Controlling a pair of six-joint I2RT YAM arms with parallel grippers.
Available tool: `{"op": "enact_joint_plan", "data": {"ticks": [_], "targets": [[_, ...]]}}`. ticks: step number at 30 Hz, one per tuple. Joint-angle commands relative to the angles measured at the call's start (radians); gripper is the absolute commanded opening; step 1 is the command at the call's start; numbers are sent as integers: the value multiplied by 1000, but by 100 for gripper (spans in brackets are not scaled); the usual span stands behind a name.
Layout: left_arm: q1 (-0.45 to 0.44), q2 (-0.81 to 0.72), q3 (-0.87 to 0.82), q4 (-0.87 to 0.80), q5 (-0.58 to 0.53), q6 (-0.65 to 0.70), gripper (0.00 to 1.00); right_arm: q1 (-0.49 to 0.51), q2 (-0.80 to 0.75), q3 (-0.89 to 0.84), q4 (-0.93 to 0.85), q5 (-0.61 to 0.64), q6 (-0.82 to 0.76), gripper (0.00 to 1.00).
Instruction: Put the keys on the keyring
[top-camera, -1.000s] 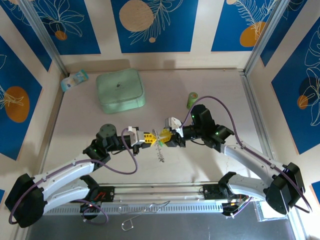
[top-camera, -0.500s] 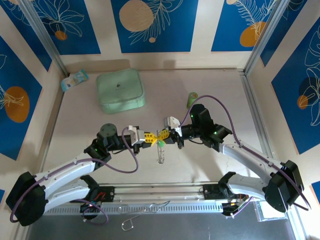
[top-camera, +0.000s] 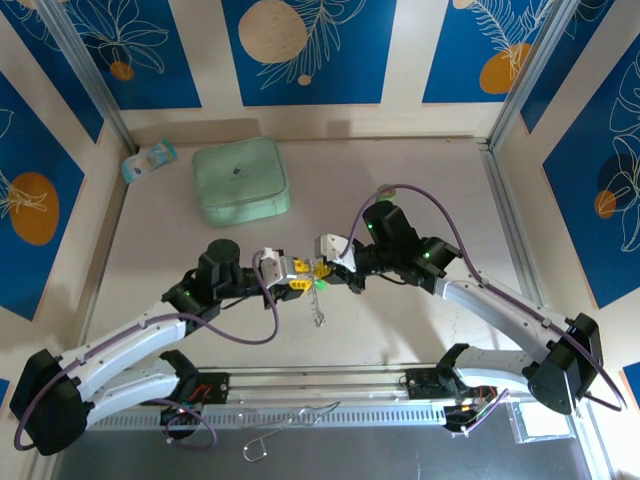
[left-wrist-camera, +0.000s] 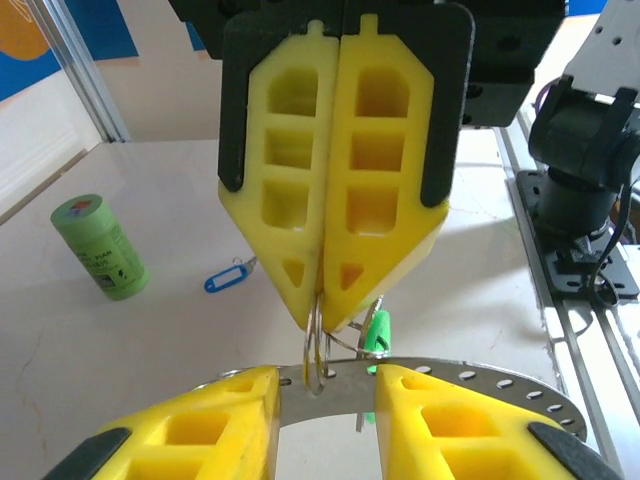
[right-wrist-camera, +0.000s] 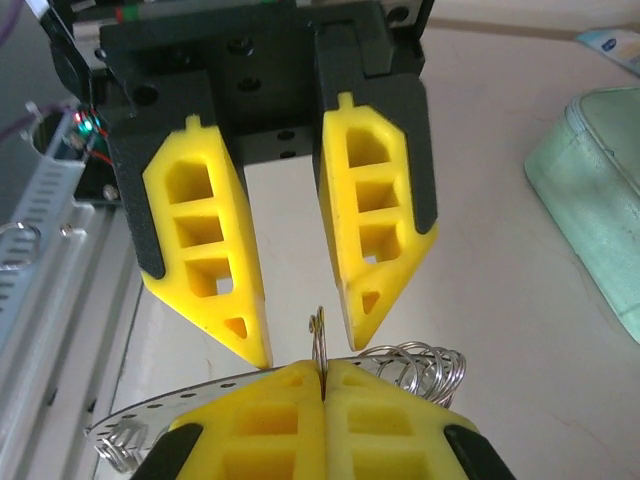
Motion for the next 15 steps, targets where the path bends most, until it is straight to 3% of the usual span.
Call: {"op": "enact_joint_plan", "data": {"ticks": [1, 5, 11, 15], "targets": [[-7, -6, 35, -83, -4, 40, 30, 38, 32, 66, -138, 118, -88, 0], [-7, -1, 46, -86, 14, 37, 25, 66, 63, 108, -177, 168, -115, 0], [-7, 18, 42, -74, 25, 46, 9, 100, 83, 127, -166, 164, -132, 0], [-7, 26, 41, -72, 27, 40, 8, 102, 69, 115, -136, 138, -115, 0]]}}
